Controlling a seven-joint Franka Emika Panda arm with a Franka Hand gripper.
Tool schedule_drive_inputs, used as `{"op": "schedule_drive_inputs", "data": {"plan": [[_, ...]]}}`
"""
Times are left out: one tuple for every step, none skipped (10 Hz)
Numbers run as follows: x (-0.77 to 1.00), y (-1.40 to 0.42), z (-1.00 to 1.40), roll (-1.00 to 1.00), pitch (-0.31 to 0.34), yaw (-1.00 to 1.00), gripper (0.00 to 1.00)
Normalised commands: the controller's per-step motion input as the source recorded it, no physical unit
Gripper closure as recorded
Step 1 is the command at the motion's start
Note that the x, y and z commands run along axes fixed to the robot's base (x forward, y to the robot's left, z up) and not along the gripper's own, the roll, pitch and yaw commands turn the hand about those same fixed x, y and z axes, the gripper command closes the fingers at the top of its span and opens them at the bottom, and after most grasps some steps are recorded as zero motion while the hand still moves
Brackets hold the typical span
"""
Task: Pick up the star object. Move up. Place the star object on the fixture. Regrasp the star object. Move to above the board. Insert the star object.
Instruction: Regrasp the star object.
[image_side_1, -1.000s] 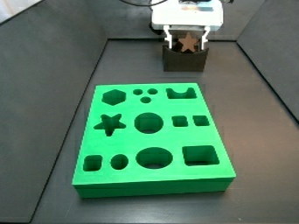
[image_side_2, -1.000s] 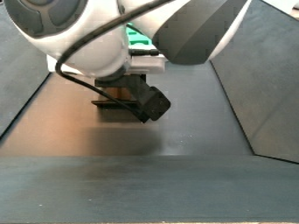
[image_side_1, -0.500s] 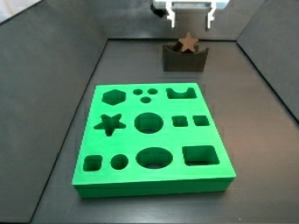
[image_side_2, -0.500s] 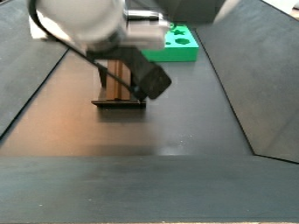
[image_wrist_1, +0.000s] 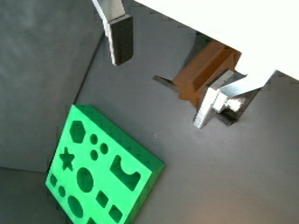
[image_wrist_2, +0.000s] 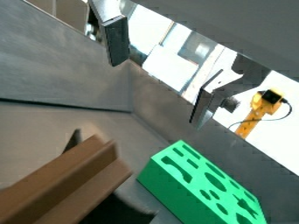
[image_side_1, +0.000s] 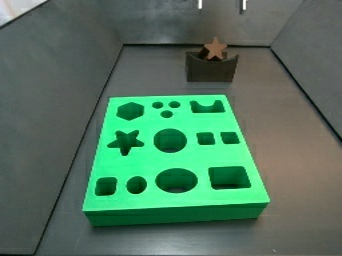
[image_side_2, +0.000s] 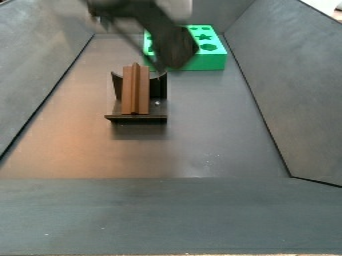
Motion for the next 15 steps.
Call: {"op": "schedule_drive_inputs", "data": {"plan": [[-0.13, -0.65, 0.51, 1.0, 0.044, 0.05, 0.0], [-0.12, -0.54, 0.38, 1.0, 0.039, 0.05, 0.0], [-0.08, -0.33, 0.12, 1.0, 0.036, 0.05, 0.0], [-0.03, -0.1, 0.05, 1.0, 0.038, 0.05, 0.0], [-0.02, -0.03, 0.05, 1.0, 0.042, 0.05, 0.0], [-0.01, -0.04, 0.03, 1.0, 0.042, 0.05, 0.0], [-0.03, -0.04, 0.01, 1.0, 0.038, 0.05, 0.0], [-0.04, -0.03, 0.01, 1.0, 0.032, 0.05, 0.0], [-0.04, -0.03, 0.01, 1.0, 0.027, 0.05, 0.0], [-0.04, -0.03, 0.01, 1.0, 0.023, 0.05, 0.0], [-0.04, -0.02, 0.01, 1.0, 0.017, 0.05, 0.0], [-0.03, -0.02, 0.0, 1.0, 0.01, 0.06, 0.0], [-0.02, -0.02, 0.0, 1.0, 0.005, 0.06, 0.0], [-0.02, -0.02, 0.01, 1.0, 0.002, 0.06, 0.0], [-0.02, -0.02, 0.0, 1.0, 0.003, 0.06, 0.0]]}}
